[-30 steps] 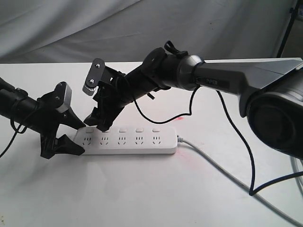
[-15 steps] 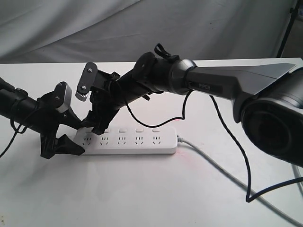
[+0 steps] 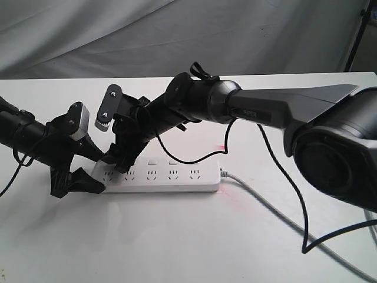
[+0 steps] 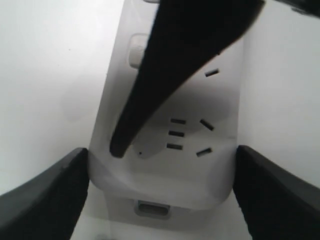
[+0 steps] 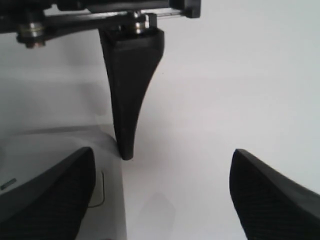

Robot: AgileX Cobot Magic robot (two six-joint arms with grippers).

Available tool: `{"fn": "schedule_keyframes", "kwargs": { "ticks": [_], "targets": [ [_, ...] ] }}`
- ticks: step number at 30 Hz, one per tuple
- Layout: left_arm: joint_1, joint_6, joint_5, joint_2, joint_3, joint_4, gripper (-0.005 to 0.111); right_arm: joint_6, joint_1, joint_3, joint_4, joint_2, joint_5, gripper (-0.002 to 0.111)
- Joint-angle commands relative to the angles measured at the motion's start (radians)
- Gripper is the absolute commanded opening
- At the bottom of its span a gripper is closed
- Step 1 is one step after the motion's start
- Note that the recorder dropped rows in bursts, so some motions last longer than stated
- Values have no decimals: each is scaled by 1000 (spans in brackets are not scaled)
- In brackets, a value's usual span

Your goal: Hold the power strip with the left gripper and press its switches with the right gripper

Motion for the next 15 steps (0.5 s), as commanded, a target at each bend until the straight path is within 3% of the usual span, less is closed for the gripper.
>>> {"fn": "schedule_keyframes", "kwargs": {
  "ticks": [1,15],
  "targets": [
    [-6,2,1,1,-6,-17,0,-2,5,0,-37,9,-6,69],
    [-6,2,1,1,-6,-17,0,-1,9,0,-138,26,6,69]
  ]
}}
